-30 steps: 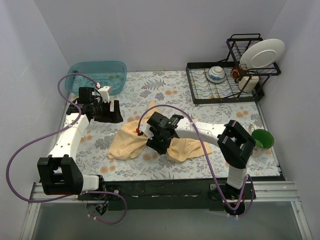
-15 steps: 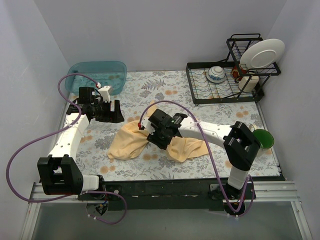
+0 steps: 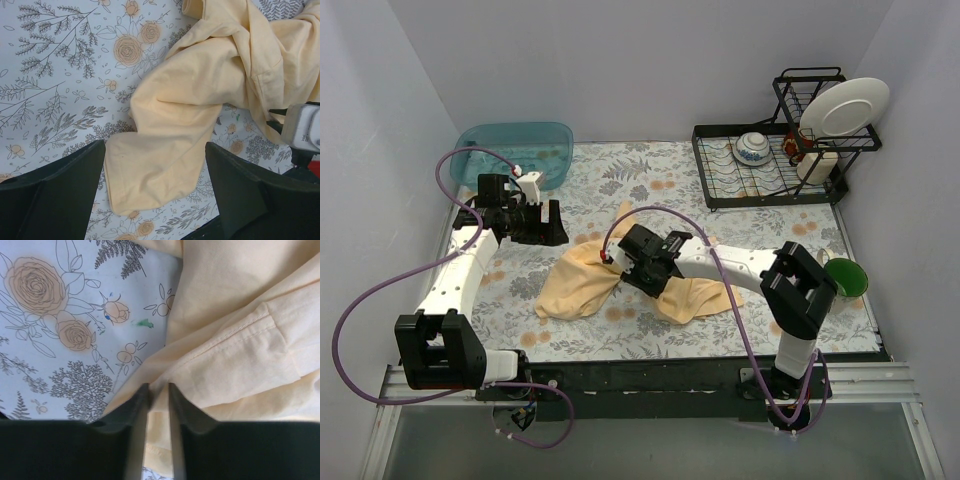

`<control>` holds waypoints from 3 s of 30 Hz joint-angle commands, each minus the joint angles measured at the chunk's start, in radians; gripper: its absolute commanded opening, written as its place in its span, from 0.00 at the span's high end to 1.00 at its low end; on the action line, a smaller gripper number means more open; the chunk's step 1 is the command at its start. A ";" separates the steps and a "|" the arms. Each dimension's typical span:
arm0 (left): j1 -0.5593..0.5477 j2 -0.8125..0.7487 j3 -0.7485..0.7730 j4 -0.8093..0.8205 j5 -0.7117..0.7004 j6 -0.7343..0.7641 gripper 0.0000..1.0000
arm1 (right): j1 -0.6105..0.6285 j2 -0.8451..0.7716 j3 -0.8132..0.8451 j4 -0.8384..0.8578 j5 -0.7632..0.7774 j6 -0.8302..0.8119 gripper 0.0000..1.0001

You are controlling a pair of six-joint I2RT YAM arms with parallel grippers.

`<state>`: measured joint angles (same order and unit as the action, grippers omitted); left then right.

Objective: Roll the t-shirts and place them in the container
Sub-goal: Flatten out the T-shirt at the center of the board.

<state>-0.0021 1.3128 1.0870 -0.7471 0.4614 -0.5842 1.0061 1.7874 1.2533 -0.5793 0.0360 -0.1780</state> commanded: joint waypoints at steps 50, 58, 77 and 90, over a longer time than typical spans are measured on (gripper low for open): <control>0.001 0.102 0.105 -0.087 0.083 0.050 0.19 | -0.630 -0.094 0.041 -0.130 -0.562 -0.040 0.41; 0.001 0.080 0.090 -0.101 0.079 0.060 0.19 | -0.632 -0.066 -0.005 -0.096 -0.524 -0.008 0.39; 0.001 0.101 0.102 -0.100 0.075 0.058 0.19 | -0.630 -0.026 -0.051 -0.053 -0.568 0.046 0.45; 0.001 0.141 0.117 -0.072 0.100 0.047 0.19 | -0.629 -0.036 0.075 -0.037 -0.493 -0.060 0.92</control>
<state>-0.0021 1.4483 1.1839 -0.8371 0.5327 -0.5320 0.3752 1.7645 1.2552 -0.6353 -0.4885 -0.1749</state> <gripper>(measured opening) 0.808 0.145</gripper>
